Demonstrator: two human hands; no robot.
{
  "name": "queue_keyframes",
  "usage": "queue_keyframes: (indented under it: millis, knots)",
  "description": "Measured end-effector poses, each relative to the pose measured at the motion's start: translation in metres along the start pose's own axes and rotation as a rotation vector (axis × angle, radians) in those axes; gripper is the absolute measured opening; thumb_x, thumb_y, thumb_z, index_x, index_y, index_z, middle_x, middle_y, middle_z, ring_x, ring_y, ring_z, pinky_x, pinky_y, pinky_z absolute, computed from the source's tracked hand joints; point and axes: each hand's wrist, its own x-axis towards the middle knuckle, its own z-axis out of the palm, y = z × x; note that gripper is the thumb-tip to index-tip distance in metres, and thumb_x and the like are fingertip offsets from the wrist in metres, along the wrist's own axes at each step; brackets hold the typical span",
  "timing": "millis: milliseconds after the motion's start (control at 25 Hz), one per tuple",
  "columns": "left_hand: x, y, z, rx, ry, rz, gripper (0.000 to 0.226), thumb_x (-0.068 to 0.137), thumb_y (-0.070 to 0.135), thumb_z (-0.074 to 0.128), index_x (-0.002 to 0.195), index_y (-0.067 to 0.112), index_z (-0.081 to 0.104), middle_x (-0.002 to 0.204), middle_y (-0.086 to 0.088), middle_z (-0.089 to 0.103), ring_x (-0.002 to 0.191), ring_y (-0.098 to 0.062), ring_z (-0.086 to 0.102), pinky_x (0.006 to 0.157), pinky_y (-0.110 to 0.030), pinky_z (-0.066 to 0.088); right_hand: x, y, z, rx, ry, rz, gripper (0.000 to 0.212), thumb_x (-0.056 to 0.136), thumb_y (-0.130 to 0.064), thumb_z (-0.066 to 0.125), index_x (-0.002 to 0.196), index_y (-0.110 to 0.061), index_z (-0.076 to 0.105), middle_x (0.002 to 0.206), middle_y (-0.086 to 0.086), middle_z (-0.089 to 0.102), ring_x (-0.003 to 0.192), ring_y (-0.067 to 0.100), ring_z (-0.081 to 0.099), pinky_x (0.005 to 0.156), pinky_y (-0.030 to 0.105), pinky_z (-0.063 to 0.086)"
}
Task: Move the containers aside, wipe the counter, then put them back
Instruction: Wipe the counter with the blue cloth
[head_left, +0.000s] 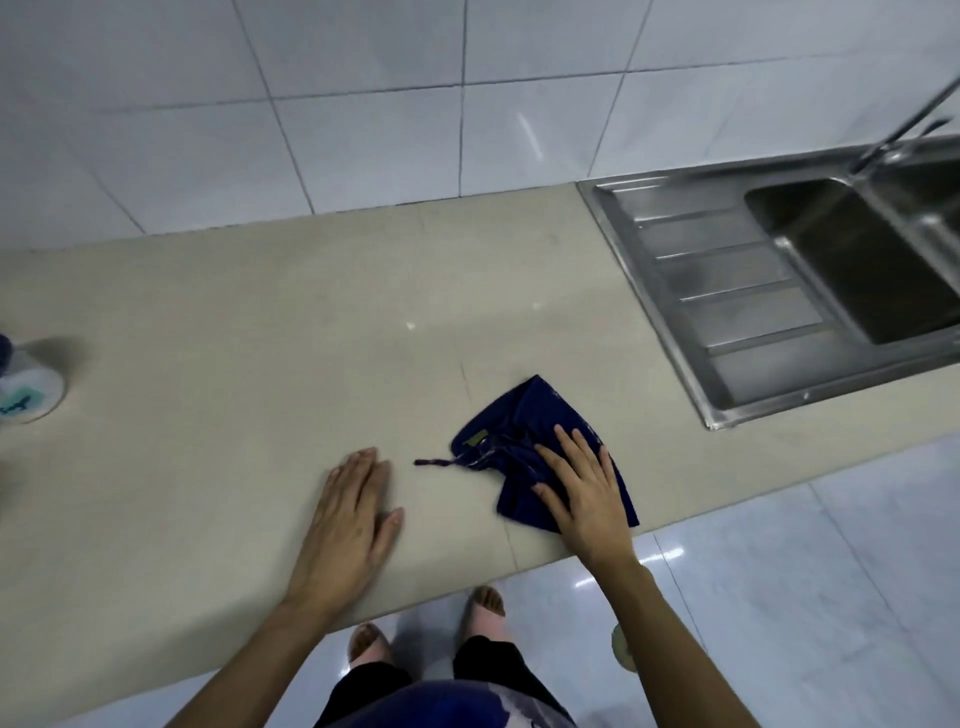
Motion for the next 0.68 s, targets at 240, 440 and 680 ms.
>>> queue_keyframes:
  millis: [240, 440, 680]
  knots:
    - [0.009, 0.032, 0.008, -0.034, 0.001, 0.000, 0.063, 0.095, 0.048, 0.027, 0.142, 0.008, 0.038, 0.153, -0.012, 0.033, 0.142, -0.023, 0.026, 0.119, -0.029, 0.004, -0.009, 0.064, -0.031, 0.036, -0.001, -0.049, 0.049, 0.096, -0.051, 0.036, 0.137, -0.029, 0.046, 0.155, -0.006, 0.029, 0.146, 0.012, 0.017, 0.118, 0.046, 0.015]
    - [-0.008, 0.021, 0.008, -0.055, 0.020, -0.088, 0.062, 0.095, 0.046, 0.029, 0.142, 0.006, 0.038, 0.152, -0.013, 0.034, 0.142, -0.023, 0.026, 0.119, -0.031, 0.007, -0.005, 0.054, -0.034, 0.085, -0.023, -0.026, 0.062, 0.088, -0.055, 0.045, 0.142, -0.027, 0.039, 0.157, -0.007, 0.020, 0.148, 0.018, 0.014, 0.120, 0.050, 0.009]
    - [-0.037, -0.045, -0.011, -0.073, 0.058, -0.209, 0.063, 0.096, 0.046, 0.028, 0.142, 0.006, 0.039, 0.153, -0.013, 0.033, 0.143, -0.023, 0.025, 0.120, -0.030, 0.004, 0.023, -0.040, -0.029, 0.045, -0.037, -0.111, 0.087, 0.083, -0.067, 0.046, 0.150, -0.017, 0.023, 0.159, -0.002, 0.012, 0.149, 0.015, -0.001, 0.121, 0.043, -0.001]
